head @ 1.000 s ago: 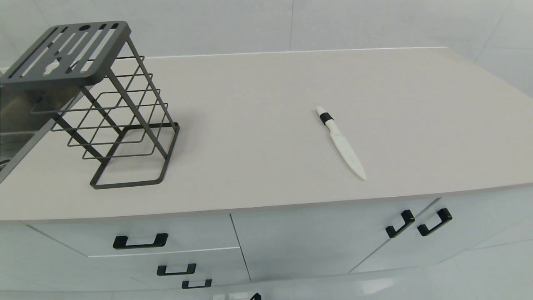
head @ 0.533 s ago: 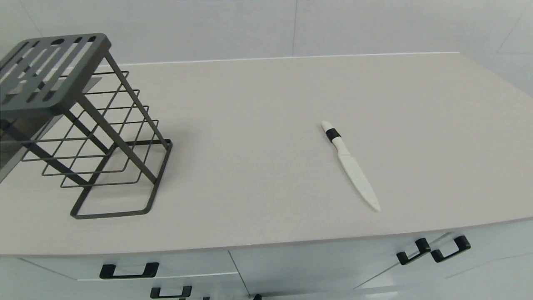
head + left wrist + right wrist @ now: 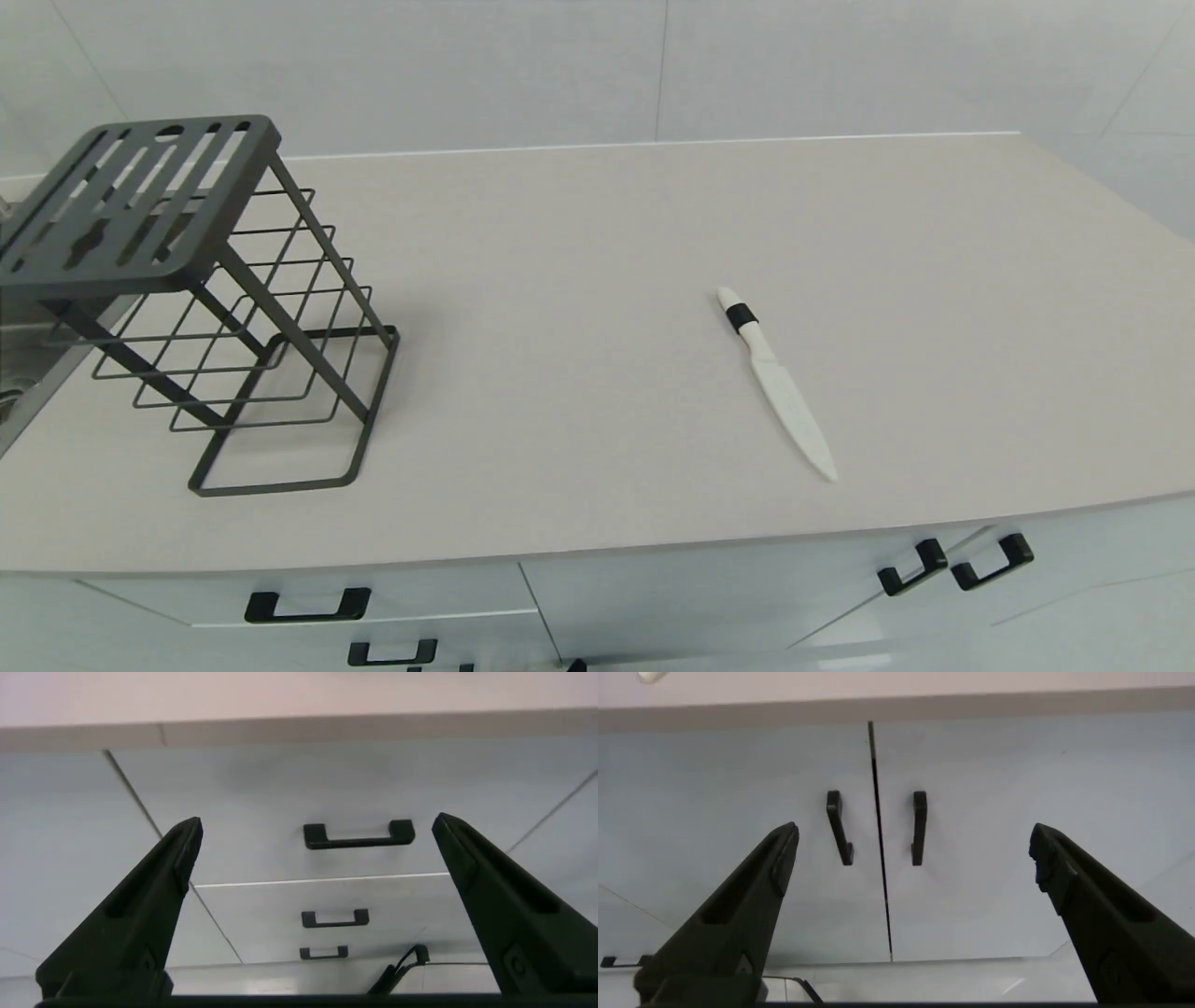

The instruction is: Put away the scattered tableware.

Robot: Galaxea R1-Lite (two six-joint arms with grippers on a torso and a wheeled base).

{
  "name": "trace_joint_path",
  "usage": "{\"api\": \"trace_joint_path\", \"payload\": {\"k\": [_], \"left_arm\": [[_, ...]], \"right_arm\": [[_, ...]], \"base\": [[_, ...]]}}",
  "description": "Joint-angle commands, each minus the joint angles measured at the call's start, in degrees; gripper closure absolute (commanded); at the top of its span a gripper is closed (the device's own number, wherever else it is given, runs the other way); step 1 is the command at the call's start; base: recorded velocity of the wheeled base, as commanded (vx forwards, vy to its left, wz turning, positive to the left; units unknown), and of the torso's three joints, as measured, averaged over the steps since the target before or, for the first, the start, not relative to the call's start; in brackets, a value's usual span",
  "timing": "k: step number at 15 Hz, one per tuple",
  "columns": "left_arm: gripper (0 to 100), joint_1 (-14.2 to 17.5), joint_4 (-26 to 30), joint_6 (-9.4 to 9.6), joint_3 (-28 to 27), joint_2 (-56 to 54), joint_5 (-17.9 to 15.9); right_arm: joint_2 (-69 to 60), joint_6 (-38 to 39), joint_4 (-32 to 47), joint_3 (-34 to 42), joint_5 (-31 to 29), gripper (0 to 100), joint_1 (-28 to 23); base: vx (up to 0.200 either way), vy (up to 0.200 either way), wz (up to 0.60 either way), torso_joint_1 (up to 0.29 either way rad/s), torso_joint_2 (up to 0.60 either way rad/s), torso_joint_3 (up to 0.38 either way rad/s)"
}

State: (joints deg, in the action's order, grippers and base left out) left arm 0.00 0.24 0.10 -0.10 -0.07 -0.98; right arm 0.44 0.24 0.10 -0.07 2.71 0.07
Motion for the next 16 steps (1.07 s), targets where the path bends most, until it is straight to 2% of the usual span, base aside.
{"api": "trace_joint_path", "payload": {"k": [1,13,16], "left_arm": [[0,0.0,0.02,-0.01,0.01,0.07,0.01],[0,0.0,0.02,-0.01,0.01,0.07,0.01],[0,0.0,0.02,-0.01,0.01,0.07,0.01]], "right_arm": [[0.09,0.02,-0.01,-0.01,0.02,0,0.01],[0.09,0.11,-0.01,-0.01,0.02,0,0.01],[0.09,0.11,-0.01,-0.01,0.02,0,0.01]], "base": [[0.0,0.0,0.0,0.242,-0.47,-0.222],[0.0,0.0,0.0,0.29,-0.55,-0.265],[0.0,0.0,0.0,0.11,-0.2,-0.102]]}}
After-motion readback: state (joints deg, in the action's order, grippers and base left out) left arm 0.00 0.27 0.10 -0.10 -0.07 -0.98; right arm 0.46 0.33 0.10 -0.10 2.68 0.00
